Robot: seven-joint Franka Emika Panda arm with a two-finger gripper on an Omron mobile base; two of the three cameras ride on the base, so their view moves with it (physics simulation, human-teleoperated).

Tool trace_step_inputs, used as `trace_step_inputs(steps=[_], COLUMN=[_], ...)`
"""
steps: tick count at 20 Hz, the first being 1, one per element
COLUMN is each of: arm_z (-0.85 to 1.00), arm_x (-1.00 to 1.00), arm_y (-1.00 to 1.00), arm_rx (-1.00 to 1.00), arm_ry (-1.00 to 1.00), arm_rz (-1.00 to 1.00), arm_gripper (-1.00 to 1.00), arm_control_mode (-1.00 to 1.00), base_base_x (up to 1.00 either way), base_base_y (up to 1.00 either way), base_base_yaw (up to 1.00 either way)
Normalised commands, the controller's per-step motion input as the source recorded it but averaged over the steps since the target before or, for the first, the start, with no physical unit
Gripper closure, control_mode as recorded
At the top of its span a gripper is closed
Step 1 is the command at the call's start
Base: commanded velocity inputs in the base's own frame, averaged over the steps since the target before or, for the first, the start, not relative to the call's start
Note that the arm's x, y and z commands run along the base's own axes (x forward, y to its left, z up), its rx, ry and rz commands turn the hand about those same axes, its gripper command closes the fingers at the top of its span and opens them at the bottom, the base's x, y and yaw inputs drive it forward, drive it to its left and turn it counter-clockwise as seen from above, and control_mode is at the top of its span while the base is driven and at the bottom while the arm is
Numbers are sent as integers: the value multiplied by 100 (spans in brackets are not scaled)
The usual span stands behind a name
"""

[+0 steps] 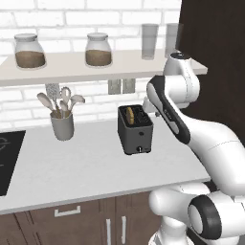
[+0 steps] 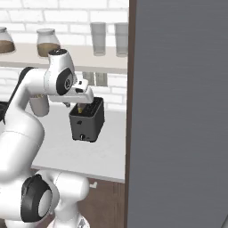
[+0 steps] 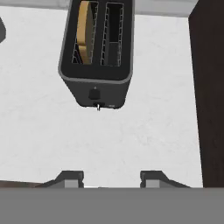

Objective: Start the toaster. Once the lever pops up, take the bread to the plate on the dining counter.

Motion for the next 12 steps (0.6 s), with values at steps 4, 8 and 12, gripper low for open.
trace_step_inputs(steps=[4, 8, 12], arm_z=[0, -29, -47], arm_x=[-11, -51, -30], arm_y=[0, 6, 27], arm_rx=[0, 0, -8], arm_ry=[0, 0, -1], arm_rz=[0, 0, 0], arm_gripper=[-100, -100, -100], arm_control_mode=[-100, -100, -100], base_base_x=[0, 0, 0], base_base_y=[0, 0, 0], base_base_yaw=[0, 0, 0])
